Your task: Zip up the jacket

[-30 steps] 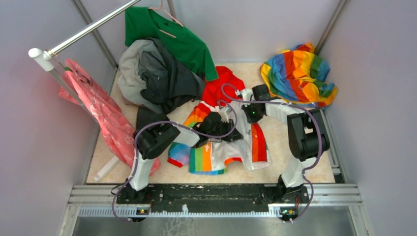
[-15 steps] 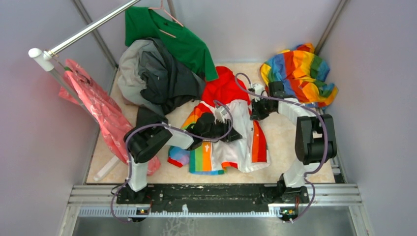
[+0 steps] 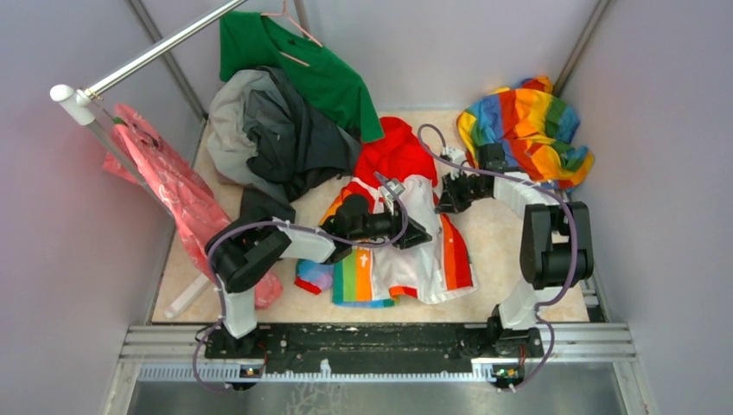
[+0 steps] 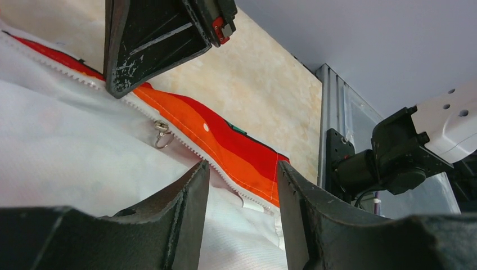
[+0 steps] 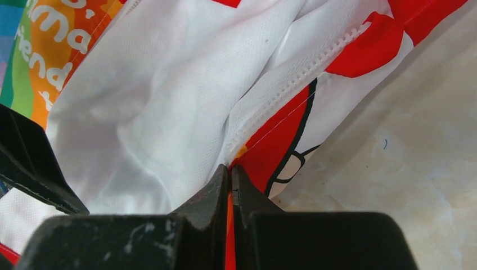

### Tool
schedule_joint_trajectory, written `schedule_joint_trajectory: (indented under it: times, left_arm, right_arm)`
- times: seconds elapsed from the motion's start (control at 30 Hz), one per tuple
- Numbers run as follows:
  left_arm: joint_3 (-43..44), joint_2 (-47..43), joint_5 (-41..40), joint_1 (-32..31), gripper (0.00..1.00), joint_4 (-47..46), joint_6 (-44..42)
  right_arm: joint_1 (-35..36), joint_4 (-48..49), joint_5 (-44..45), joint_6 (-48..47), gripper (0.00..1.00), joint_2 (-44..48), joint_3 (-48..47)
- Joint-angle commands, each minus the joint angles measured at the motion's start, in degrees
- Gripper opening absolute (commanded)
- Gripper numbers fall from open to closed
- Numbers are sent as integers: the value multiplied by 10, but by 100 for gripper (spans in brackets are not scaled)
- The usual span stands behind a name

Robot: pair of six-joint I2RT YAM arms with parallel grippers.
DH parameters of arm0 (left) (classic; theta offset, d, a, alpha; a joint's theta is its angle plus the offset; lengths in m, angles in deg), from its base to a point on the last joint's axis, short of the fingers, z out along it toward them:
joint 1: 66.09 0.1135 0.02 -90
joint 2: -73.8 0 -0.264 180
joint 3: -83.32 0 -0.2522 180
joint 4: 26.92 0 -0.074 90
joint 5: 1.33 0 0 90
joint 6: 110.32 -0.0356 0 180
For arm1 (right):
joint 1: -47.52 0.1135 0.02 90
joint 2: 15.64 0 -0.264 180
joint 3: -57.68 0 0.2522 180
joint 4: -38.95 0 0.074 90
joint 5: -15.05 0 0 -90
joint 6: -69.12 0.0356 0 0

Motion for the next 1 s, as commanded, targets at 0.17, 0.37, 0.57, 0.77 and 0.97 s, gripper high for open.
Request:
schedule_joint_trajectory:
  times: [0.17,0.37,0.57,0.77,0.97]
  left_arm:
    - [42,73,36,5,55,-65,-22]
    - [64,103,39,8,56,-79,-28]
    - [58,126,50,11,58,-146,-28]
    - [55,149,61,16,57,-202,-11]
    - [77,158,44,19,58,-158,-11]
  right_arm:
    - [-11,-18,-70,-20,4,-2,-31]
    - [-18,-24,-92,-24,4,2,-34]
    - [-26,-29,-104,-30,3,6,-34]
    - [-33,-31,-119,-34,4,11,-33]
    - [-36,-37,-135,-40,4,12,-34]
